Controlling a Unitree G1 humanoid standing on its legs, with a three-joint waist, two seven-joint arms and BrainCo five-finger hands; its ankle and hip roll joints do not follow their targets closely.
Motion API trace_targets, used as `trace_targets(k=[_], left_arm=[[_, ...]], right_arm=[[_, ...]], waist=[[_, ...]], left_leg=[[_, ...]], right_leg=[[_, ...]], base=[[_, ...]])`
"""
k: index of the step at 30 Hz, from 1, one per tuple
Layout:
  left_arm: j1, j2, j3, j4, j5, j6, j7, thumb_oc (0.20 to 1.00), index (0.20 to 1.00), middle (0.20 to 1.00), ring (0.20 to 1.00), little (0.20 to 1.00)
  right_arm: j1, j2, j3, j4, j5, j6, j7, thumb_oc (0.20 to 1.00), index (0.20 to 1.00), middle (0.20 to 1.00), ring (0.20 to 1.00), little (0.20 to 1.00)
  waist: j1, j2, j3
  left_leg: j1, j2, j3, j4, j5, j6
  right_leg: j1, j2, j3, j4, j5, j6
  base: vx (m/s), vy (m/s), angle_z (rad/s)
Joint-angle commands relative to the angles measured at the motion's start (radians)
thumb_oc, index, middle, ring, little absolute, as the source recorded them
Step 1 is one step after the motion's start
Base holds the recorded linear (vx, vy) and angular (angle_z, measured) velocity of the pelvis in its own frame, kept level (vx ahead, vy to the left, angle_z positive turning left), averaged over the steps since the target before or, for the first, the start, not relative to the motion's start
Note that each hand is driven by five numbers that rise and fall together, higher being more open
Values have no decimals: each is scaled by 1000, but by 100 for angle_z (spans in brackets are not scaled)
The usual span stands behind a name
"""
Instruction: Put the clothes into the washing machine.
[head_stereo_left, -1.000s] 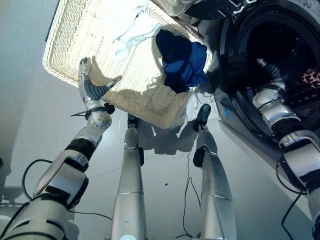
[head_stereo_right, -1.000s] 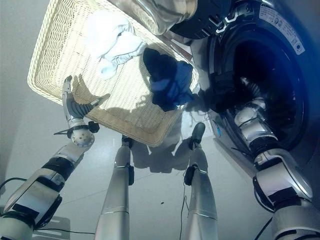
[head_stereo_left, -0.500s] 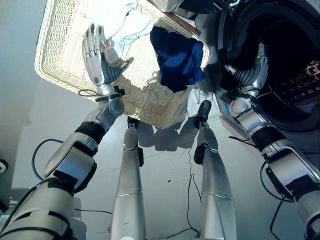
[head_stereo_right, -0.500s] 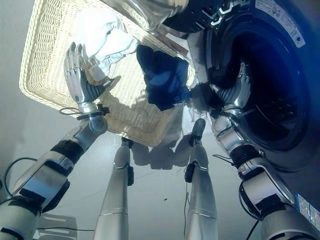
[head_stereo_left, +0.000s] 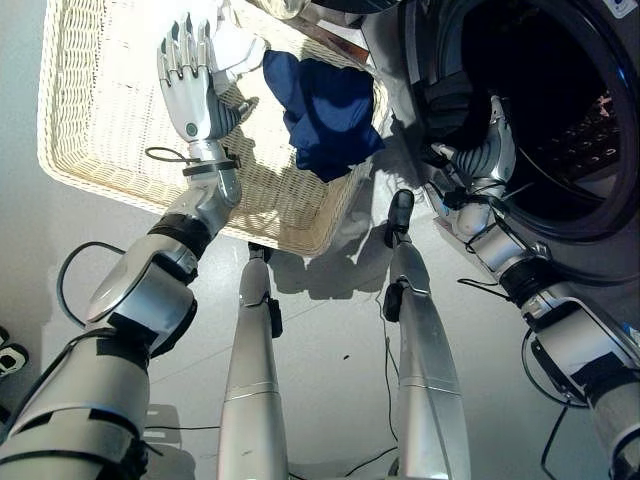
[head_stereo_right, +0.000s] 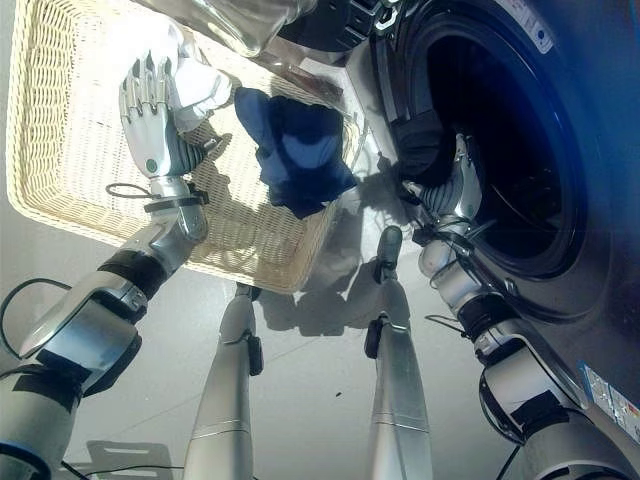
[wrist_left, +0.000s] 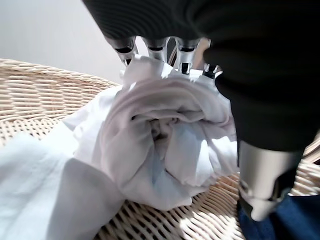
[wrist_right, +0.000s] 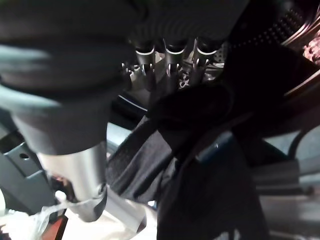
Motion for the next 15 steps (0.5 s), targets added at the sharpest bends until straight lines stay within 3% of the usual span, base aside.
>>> trace_targets(k=[1,5,15], left_arm=[[-52,20,25,46,-27,50,-34,1000,1000,1000,1000,1000],[-63,29,24,74,-92,88,-66,1000,1000,1000,1000,1000],[-44,62,83,88,-148,110,-22,1000,1000,1000,1000,1000]], right_arm=[[13,-48,53,-76,-41,-47,-18,1000,1000,1000,1000,1000],[8,-54,59,-97,-38,-43,-23,1000,1000,1000,1000,1000],[20,-65,49,-148,-32,-36,-21,1000,1000,1000,1000,1000]], waist=[[-43,32,-17],[-48,28,-17],[-45,19,-17]], left_leg=[[-24,-34,-4,-4,32,52],[-27,-32,-2,-9,36,49],[-42,-31,-10,1,38,47]], right_leg=[[0,77,2,19,22,58],[-3,78,4,12,24,58],[-15,79,0,20,23,56]], base=[[9,44,-2],[2,9,0],[0,3,-1]])
